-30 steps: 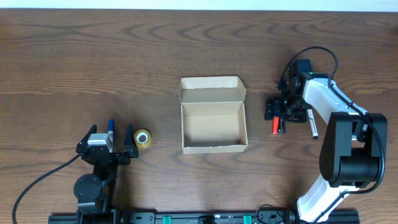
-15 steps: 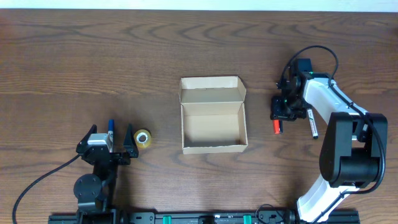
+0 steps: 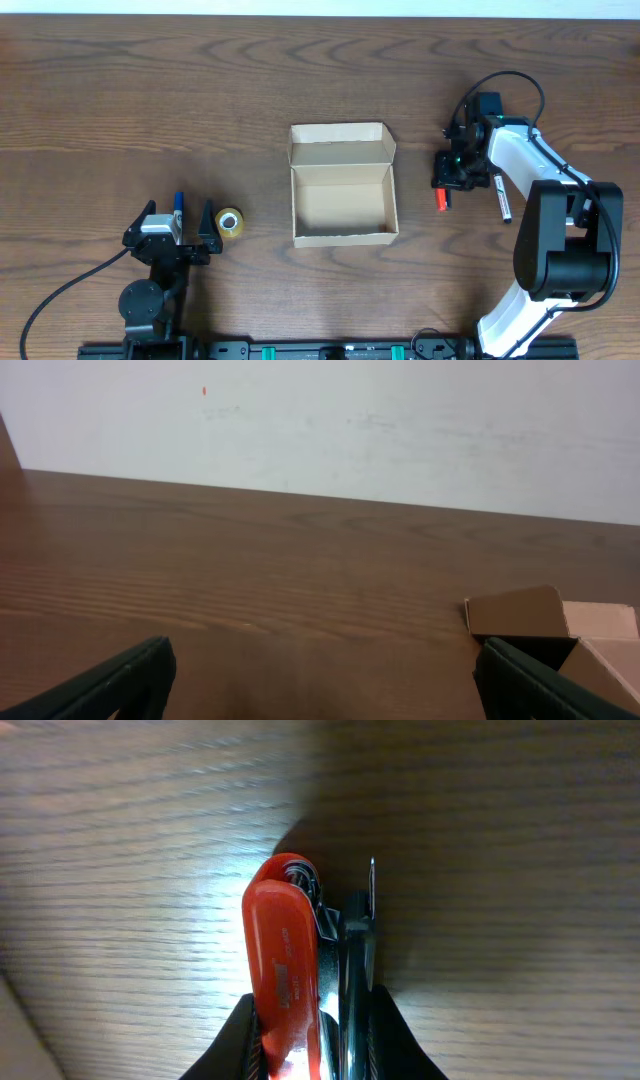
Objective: Pack container
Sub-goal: 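Carry the pliers into the cardboard box and release with right gripper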
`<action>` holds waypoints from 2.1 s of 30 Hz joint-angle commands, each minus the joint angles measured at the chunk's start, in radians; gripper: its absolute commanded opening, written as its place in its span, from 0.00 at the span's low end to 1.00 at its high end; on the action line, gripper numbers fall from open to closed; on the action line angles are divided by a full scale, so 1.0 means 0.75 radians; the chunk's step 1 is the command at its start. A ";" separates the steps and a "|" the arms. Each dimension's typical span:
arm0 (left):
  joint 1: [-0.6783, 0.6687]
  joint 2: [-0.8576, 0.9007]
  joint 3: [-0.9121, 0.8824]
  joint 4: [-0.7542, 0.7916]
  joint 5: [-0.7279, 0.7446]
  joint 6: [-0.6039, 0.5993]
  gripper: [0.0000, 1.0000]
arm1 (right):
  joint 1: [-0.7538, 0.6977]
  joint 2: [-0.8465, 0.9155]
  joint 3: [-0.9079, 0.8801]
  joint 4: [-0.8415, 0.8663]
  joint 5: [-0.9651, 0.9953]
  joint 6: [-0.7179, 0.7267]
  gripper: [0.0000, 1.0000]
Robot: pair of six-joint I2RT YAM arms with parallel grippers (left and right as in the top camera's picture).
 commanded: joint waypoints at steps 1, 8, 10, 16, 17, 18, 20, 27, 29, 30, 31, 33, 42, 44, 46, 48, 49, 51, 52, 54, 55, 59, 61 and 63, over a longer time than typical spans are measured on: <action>-0.005 -0.007 -0.016 -0.064 0.025 -0.015 0.95 | -0.005 -0.065 0.015 0.013 -0.114 -0.030 0.02; -0.005 -0.007 -0.016 -0.065 0.025 -0.015 0.95 | 0.044 -0.364 0.031 0.017 -0.136 -0.046 0.02; -0.005 -0.007 -0.016 -0.065 0.025 -0.015 0.95 | 0.063 -0.462 0.033 0.028 -0.175 -0.048 0.02; -0.005 -0.007 -0.016 -0.065 0.025 -0.015 0.95 | 0.235 -0.697 0.034 -0.024 -0.276 -0.236 0.02; -0.005 -0.007 -0.016 -0.065 0.025 -0.015 0.95 | 0.283 -0.727 0.034 -0.038 -0.279 -0.279 0.02; -0.005 -0.007 -0.016 -0.065 0.025 -0.015 0.95 | 0.327 -0.749 0.034 -0.046 -0.284 -0.314 0.02; -0.005 -0.007 -0.016 -0.065 0.025 -0.015 0.95 | 0.432 -0.785 0.034 -0.061 -0.325 -0.403 0.02; -0.005 -0.007 -0.016 -0.064 0.026 -0.015 0.96 | 0.753 -0.795 0.034 -0.173 -0.492 -0.872 0.01; -0.005 -0.007 -0.016 -0.064 0.026 -0.015 0.95 | 0.814 -0.781 0.034 -0.178 -0.345 -0.898 0.01; -0.005 -0.007 -0.016 -0.064 0.027 -0.016 0.95 | 0.832 -0.774 0.034 -0.178 -0.269 -0.898 0.01; -0.005 -0.007 -0.016 -0.064 0.030 -0.015 0.95 | 0.844 -0.760 0.034 -0.178 -0.182 -0.898 0.01; -0.005 -0.007 -0.016 -0.064 0.037 -0.015 0.96 | 0.847 -0.733 0.034 -0.178 -0.080 -0.908 0.01; -0.005 -0.007 -0.016 -0.061 0.052 -0.016 0.96 | 0.810 -0.522 0.034 -0.155 0.012 -1.154 0.01; -0.005 -0.007 -0.016 -0.061 0.052 -0.016 0.95 | 0.810 -0.456 0.034 -0.158 0.026 -1.228 0.01; -0.005 -0.007 -0.016 -0.061 0.052 -0.016 0.95 | 0.810 -0.390 0.034 -0.152 0.026 -1.297 0.01; -0.005 -0.007 -0.016 -0.061 0.052 -0.016 0.95 | 0.810 -0.316 0.034 -0.125 0.026 -1.318 0.01; -0.005 -0.007 -0.016 -0.061 0.052 -0.016 0.95 | 0.810 -0.274 0.034 -0.104 0.026 -1.317 0.01; -0.005 -0.007 -0.016 -0.061 0.052 -0.016 0.95 | 0.810 -0.211 0.034 -0.076 0.024 -1.317 0.01; -0.005 -0.007 -0.016 -0.061 0.052 -0.016 0.95 | 0.810 -0.183 0.034 -0.065 0.021 -1.317 0.01; -0.005 -0.007 -0.016 -0.061 0.052 -0.016 0.95 | 0.811 -0.132 0.034 -0.041 0.014 -1.317 0.01; -0.005 -0.007 -0.016 -0.061 0.052 -0.016 0.95 | 0.811 -0.108 0.034 -0.031 0.009 -1.317 0.01; -0.005 -0.007 -0.016 -0.061 0.052 -0.016 0.95 | 0.811 -0.034 0.034 -0.012 -0.031 -1.316 0.01; -0.005 -0.007 -0.016 -0.061 0.052 -0.016 0.95 | 0.811 -0.019 0.034 -0.014 -0.032 -1.310 0.01; -0.005 -0.007 -0.016 -0.061 0.052 -0.016 0.95 | 0.812 -0.020 0.034 -0.018 -0.030 -1.311 0.01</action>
